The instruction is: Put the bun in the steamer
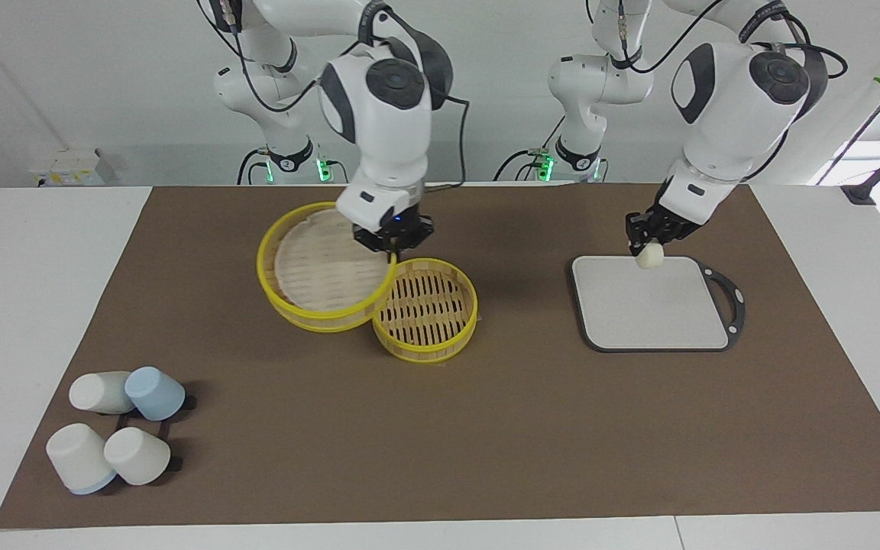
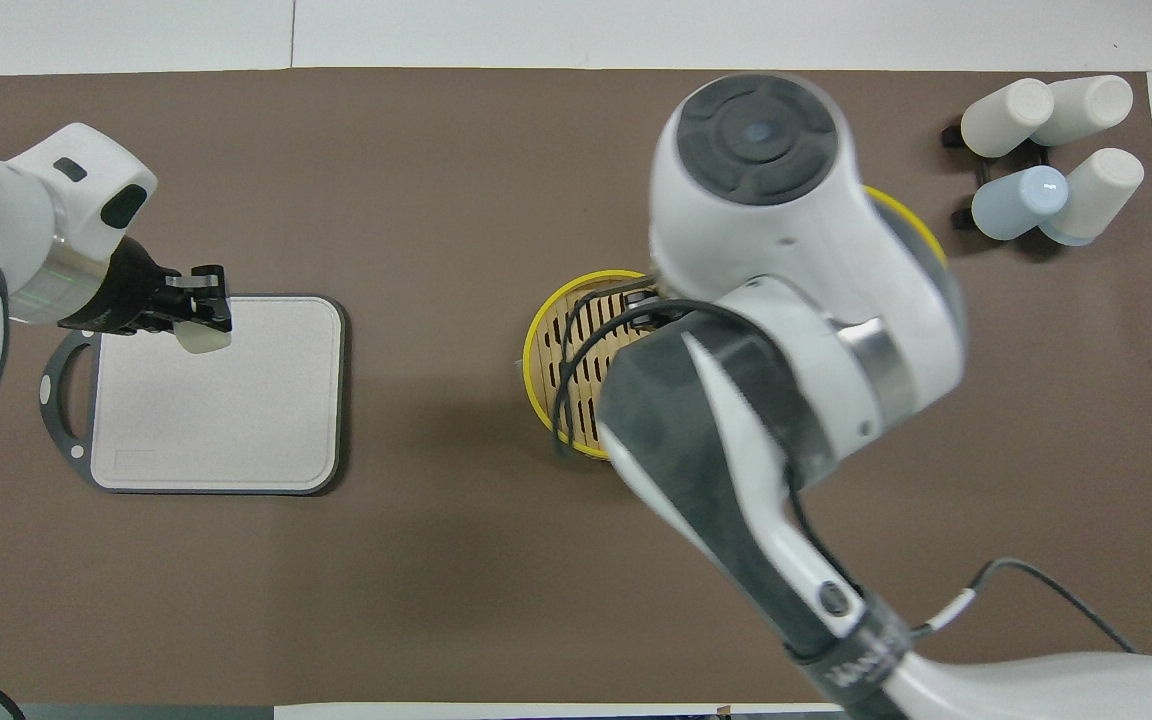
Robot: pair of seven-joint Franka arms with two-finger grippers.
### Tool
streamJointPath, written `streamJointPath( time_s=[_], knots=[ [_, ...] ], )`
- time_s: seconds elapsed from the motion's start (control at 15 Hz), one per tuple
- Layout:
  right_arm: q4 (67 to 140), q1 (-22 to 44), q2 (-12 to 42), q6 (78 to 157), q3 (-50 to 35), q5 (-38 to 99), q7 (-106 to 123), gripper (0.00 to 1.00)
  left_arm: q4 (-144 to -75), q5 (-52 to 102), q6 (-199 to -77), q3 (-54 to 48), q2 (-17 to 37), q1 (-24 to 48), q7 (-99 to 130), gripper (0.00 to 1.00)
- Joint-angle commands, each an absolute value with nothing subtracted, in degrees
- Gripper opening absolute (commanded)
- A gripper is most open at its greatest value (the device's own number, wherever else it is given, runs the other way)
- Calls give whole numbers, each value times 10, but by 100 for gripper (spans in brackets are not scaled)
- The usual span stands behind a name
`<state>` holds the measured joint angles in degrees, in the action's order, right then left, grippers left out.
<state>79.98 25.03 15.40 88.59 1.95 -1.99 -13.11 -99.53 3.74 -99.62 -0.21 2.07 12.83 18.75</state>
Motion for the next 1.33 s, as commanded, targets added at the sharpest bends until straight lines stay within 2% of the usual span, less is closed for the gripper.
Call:
streamJointPath(
  time_s=[0.0,0.13,0.33,0.53,0.73,1.0,1.07,1.13,1.2,1.27],
  knots=[
    [845,155,101,856,10,-25,4,0,-989,40,-1031,-5,32,203,309,34],
    [860,102,90,854,10,-32,93,0,-990,37,-1085,-5,70,281,418,34],
    [867,70,87,848,10,-58,148,0,-995,33,-1181,-5,129,369,517,34],
    [879,41,82,850,10,-59,163,0,-1039,30,-1256,-4,143,404,521,34],
    [890,22,79,853,10,-66,193,0,-1051,-9,-1315,-4,196,433,522,34],
    [901,24,72,854,10,-66,190,0,-1071,-11,-1352,-4,201,434,530,35],
    [901,25,72,854,10,-66,189,0,-1083,-11,-1366,-4,201,435,533,38],
    [901,25,72,854,10,-66,189,0,-1089,-11,-1375,-4,200,435,536,55],
    [900,25,72,854,10,-66,188,0,-1089,-11,-1371,-4,200,435,538,82],
    [900,28,72,854,10,-66,186,0,-1089,-11,-1368,-4,200,435,543,100]
  ],
)
